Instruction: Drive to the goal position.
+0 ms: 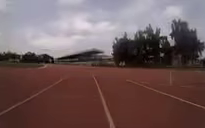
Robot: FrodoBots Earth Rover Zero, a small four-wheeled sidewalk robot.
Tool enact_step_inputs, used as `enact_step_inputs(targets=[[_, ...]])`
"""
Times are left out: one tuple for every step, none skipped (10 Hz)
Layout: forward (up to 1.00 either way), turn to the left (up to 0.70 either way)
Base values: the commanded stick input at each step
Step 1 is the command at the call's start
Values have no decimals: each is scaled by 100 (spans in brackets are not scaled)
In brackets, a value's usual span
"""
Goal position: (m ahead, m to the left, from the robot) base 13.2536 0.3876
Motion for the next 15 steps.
enact_step_inputs(targets=[[45,0],[45,0],[45,0],[45,0],[45,0],[45,0],[45,0],[45,0],[45,0],[45,-9],[45,-24],[45,-27],[45,-27],[45,-27],[45,-27]])
